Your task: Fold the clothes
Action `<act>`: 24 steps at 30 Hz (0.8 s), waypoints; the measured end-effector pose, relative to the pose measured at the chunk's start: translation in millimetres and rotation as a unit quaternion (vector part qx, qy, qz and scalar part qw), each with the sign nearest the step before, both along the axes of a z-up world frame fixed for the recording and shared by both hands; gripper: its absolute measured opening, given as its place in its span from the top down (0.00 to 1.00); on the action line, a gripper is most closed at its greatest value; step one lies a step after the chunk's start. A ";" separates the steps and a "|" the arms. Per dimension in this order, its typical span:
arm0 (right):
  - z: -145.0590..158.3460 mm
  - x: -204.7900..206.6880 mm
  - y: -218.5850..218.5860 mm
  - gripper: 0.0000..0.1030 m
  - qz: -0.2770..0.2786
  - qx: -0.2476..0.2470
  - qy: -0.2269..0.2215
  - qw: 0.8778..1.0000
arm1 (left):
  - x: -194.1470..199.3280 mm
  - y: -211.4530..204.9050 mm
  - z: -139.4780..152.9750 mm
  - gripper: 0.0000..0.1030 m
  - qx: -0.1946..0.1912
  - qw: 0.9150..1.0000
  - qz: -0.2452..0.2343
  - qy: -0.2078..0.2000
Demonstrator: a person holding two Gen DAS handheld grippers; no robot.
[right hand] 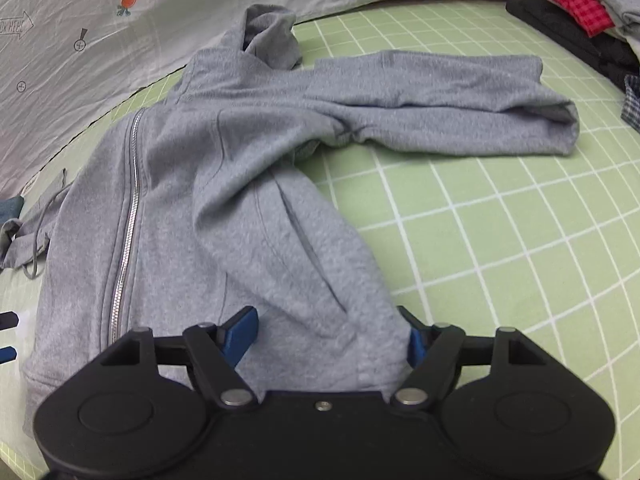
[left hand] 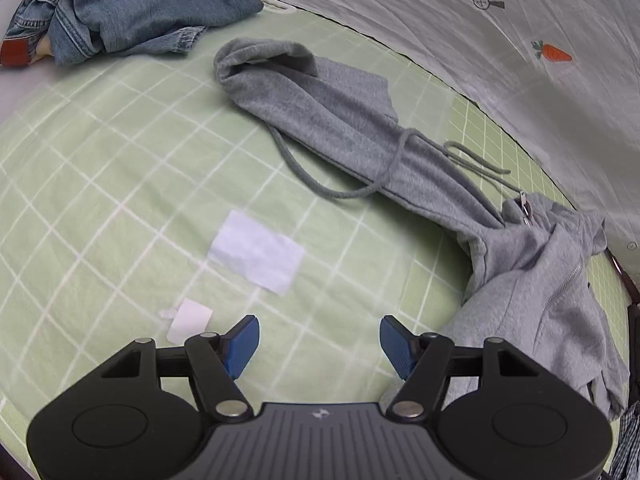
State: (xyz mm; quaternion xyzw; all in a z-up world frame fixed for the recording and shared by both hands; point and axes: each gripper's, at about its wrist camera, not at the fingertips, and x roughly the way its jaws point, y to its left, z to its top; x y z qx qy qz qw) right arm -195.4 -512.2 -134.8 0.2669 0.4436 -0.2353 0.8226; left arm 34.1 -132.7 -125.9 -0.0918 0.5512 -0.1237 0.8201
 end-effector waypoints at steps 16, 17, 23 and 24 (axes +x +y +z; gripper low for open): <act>28.0 -110.9 -32.7 0.86 -0.089 -0.024 -0.027 0.995 | -74.1 -52.2 -3.2 0.34 0.046 0.997 -0.069 -0.009; 26.0 -111.4 -30.8 0.86 -0.084 -0.024 -0.025 0.996 | -77.3 -58.3 -3.5 0.34 0.044 0.996 -0.079 -0.009; 17.4 -114.3 -34.8 0.74 -0.054 -0.030 -0.001 0.998 | -94.4 -89.7 -5.9 0.33 0.005 0.992 -0.124 -0.004; 15.7 -115.5 -36.8 0.74 -0.052 -0.025 -0.001 0.998 | -97.2 -92.1 -6.8 0.34 -0.001 0.992 -0.124 -0.003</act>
